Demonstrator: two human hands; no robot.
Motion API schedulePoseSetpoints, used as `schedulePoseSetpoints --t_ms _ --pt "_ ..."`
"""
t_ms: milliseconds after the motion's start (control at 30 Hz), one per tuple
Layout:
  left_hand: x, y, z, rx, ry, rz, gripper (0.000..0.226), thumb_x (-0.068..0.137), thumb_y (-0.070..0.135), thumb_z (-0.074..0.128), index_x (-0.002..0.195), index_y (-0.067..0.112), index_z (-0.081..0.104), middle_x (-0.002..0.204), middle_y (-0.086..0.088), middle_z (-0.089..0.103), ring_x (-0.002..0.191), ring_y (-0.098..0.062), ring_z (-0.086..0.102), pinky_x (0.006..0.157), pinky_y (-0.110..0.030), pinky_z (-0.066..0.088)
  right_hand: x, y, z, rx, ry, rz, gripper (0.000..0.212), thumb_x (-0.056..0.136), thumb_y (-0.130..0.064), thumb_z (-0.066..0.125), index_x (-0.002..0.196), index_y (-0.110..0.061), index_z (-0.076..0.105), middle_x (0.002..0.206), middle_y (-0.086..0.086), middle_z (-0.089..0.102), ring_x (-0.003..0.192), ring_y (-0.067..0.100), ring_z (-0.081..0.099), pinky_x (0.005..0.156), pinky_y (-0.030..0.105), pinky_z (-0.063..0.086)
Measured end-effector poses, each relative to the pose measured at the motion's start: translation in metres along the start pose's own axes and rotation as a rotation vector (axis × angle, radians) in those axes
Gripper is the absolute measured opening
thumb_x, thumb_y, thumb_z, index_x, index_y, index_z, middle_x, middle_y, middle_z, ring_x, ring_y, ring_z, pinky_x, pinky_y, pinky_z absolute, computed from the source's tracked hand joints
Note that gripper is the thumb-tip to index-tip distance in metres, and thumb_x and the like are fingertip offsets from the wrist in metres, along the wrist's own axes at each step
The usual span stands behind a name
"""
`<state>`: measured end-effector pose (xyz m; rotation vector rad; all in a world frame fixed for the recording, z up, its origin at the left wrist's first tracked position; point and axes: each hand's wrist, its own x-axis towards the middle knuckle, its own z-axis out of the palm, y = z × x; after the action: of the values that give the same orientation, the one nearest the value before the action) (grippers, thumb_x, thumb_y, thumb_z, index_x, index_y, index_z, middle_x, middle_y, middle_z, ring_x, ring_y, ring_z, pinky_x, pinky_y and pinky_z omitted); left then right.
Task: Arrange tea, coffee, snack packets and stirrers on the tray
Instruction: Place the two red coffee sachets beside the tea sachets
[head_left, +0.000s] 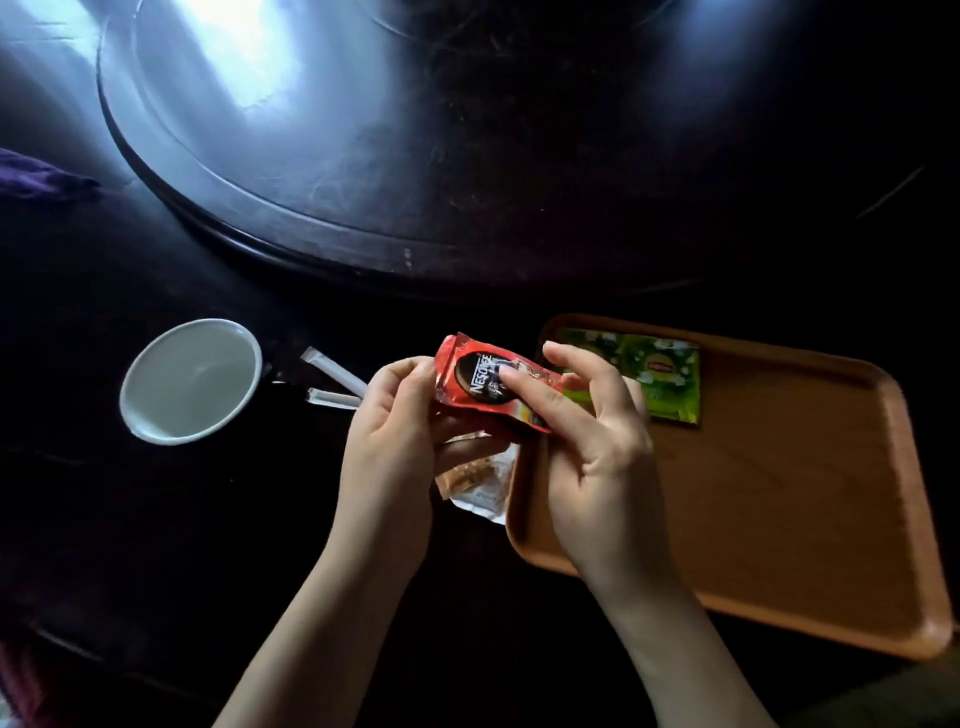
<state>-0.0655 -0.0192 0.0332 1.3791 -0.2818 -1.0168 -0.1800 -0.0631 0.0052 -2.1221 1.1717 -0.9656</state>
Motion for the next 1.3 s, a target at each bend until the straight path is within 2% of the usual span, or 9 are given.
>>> schedulePoseSetpoints --t_ms 200,333,433,567,767,833,1000,1133,1300 --pt "-0.003 -0.015 0.012 0.113 -0.150 0.004 0.025 0.081 0.011 0.057 0.106 0.008 0.058 0.094 -0.016 0.067 0.069 -0.016 0.069 0.052 -0.025 0.054 -0.012 0.019 -0.031 0.301 -0.168 0.212 0.060 0.074 0.006 0.036 0.115 -0.029 0.062 0.135 -0.010 0.050 0.127 0.003 0.040 0.107 0.016 0.032" --pt "-0.003 -0.022 0.023 0.207 -0.127 0.052 0.024 0.078 0.011 0.062 0.102 0.011 0.059 0.096 -0.016 0.067 0.071 -0.016 0.068 0.051 -0.022 0.052 -0.009 0.032 -0.055 0.690 -0.041 0.563 0.034 0.079 -0.014 0.043 0.105 -0.025 0.062 0.104 -0.008 0.068 0.097 0.001 0.063 0.084 0.023 0.052" --pt "-0.005 -0.027 0.034 0.174 -0.116 0.053 0.028 0.077 0.012 0.062 0.104 0.006 0.057 0.103 -0.022 0.066 0.080 -0.025 0.068 0.056 -0.036 0.058 -0.011 0.035 -0.066 0.666 -0.108 0.673 0.029 0.075 -0.047 0.065 0.093 -0.025 0.062 0.084 -0.006 0.071 0.079 0.003 0.065 0.068 0.017 0.051" --pt "-0.008 -0.035 0.046 0.239 -0.107 0.069 0.034 0.071 0.022 0.072 0.102 0.013 0.061 0.101 -0.016 0.069 0.091 -0.032 0.067 0.079 -0.056 0.054 -0.018 0.038 -0.068 0.610 -0.083 0.710 0.017 0.073 -0.021 0.072 0.088 -0.019 0.064 0.078 -0.001 0.071 0.067 0.004 0.063 0.060 0.021 0.047" --pt "-0.010 -0.047 0.068 0.443 -0.167 0.164 0.027 0.074 0.017 0.071 0.099 0.021 0.063 0.086 0.000 0.071 0.079 -0.013 0.069 0.067 -0.024 0.055 -0.022 0.057 -0.091 0.674 -0.039 0.698 0.027 0.074 -0.019 0.071 0.097 -0.028 0.059 0.090 0.001 0.070 0.084 0.010 0.068 0.064 0.022 0.054" --pt "-0.007 -0.046 0.073 0.510 -0.218 0.174 0.028 0.071 0.019 0.073 0.097 0.025 0.064 0.088 0.000 0.072 0.082 -0.015 0.069 0.074 -0.032 0.056 -0.015 0.064 -0.100 0.622 -0.040 0.656 0.022 0.073 -0.030 0.067 0.094 -0.024 0.063 0.087 0.000 0.070 0.082 0.009 0.068 0.065 0.025 0.055" --pt "-0.003 -0.049 0.076 0.498 -0.263 0.142 0.019 0.077 0.019 0.067 0.096 0.025 0.065 0.090 -0.003 0.072 0.083 -0.016 0.068 0.076 -0.036 0.056 -0.004 0.084 -0.112 0.443 -0.183 0.637 0.003 0.077 -0.016 0.068 0.077 -0.016 0.065 0.074 0.006 0.070 0.072 0.018 0.065 0.065 0.032 0.053" --pt "0.004 -0.051 0.066 0.435 -0.213 0.050 0.027 0.073 0.021 0.072 0.099 0.022 0.064 0.092 -0.004 0.071 0.088 -0.021 0.067 0.072 -0.033 0.054 -0.002 0.105 -0.110 0.410 0.116 0.778 0.004 0.082 -0.010 0.063 0.084 -0.013 0.060 0.080 0.008 0.068 0.066 0.015 0.066 0.044 0.014 0.049" --pt "0.016 -0.052 0.060 0.417 -0.174 0.013 0.030 0.061 0.025 0.069 0.089 0.034 0.066 0.087 0.002 0.072 0.093 -0.026 0.067 0.086 -0.051 0.052 0.012 0.127 -0.103 0.308 0.261 0.798 0.014 0.083 -0.010 0.063 0.092 -0.009 0.052 0.091 0.010 0.065 0.070 0.011 0.066 0.054 0.027 0.058"
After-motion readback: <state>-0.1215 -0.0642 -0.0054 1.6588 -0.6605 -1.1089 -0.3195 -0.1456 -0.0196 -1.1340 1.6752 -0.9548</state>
